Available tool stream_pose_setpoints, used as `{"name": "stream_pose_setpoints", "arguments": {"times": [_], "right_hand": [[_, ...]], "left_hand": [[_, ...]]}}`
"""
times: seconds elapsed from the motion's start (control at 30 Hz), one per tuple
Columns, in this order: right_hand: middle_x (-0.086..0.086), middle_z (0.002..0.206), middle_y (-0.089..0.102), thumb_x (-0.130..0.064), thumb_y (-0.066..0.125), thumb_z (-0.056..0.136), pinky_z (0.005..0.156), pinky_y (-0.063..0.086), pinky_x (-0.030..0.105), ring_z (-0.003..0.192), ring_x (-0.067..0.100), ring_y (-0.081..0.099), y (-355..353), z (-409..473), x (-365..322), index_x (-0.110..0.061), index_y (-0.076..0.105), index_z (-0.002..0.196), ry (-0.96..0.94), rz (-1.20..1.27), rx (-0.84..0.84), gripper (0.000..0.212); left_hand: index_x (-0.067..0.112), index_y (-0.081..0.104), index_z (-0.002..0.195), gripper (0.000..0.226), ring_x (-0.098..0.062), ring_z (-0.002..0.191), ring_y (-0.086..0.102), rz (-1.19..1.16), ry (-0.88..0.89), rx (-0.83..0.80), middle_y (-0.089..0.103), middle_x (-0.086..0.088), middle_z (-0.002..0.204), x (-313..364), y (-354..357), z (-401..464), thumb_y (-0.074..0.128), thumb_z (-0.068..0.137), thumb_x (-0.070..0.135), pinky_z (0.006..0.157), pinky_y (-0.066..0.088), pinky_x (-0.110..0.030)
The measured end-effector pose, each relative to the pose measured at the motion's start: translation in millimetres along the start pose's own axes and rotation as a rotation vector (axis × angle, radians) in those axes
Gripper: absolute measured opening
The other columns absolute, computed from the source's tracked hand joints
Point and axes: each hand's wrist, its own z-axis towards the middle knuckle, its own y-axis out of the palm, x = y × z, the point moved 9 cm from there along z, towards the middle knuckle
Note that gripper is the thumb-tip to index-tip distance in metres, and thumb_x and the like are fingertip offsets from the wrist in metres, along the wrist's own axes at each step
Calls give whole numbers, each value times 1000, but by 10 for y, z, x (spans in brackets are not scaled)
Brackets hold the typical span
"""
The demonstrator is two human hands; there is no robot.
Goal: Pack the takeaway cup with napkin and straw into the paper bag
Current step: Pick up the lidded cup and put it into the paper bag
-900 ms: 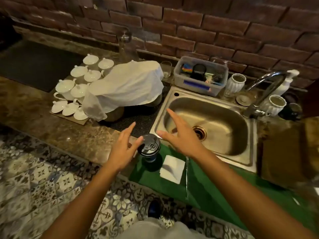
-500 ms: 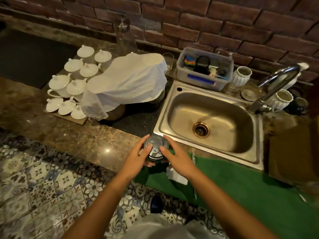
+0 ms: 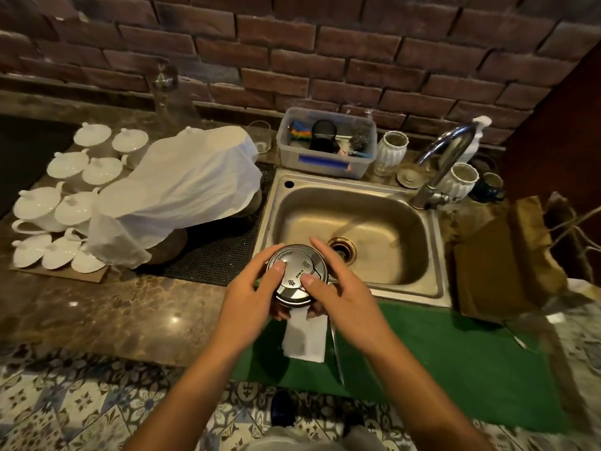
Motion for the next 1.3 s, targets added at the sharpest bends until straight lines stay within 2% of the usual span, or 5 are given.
{"name": "stream_pose_setpoints", "arguments": {"times": [0.33, 0.47, 0.7, 1.0, 1.3], "right_hand": [[-19, 127, 66, -31, 69, 91, 68, 60, 23, 105, 5, 73, -1432, -649, -204, -51, 56, 137, -103, 131, 152, 51], [-45, 129, 55, -37, 74, 87, 89, 59, 21, 119, -8, 62, -1914, -883, -191, -61, 44, 141, -181, 69, 117, 66], [-43, 136, 51, -47, 89, 71, 107, 52, 29, 130, -5, 56, -3009, -1207, -132, -54, 38, 149, -262, -29, 67, 94], [-33, 130, 60, -45, 89, 63, 95, 56, 21, 121, -3, 61, -4334, -1564, -79, -48, 51, 140, -379, -22, 296, 86], [-21, 122, 66, -41, 82, 66, 74, 54, 9, 109, -10, 65, -5116, -1840, 108, -33, 52, 141, -389, 121, 590, 82]], "left_hand": [[42, 53, 142, 49, 3, 99, 71, 58, 231, -247, 70, 24, 117, 736, 1344, -430, 56, 93, 38, 70, 55, -12], [50, 53, 139, 47, 1, 101, 71, 43, 258, -255, 67, 31, 119, 865, 1883, -574, 54, 92, 43, 71, 61, -24], [44, 51, 137, 45, 21, 105, 59, 85, 349, -246, 59, 52, 111, 1137, 3002, -807, 47, 92, 41, 71, 48, -1], [62, 30, 146, 52, -13, 89, 72, 219, 336, -224, 64, 15, 123, 1168, 4002, -521, 45, 95, 62, 75, 56, -29], [53, 14, 155, 80, -27, 137, 49, 713, 370, -214, 40, -3, 159, 623, 4673, 274, 64, 92, 54, 101, 50, -45]]}}
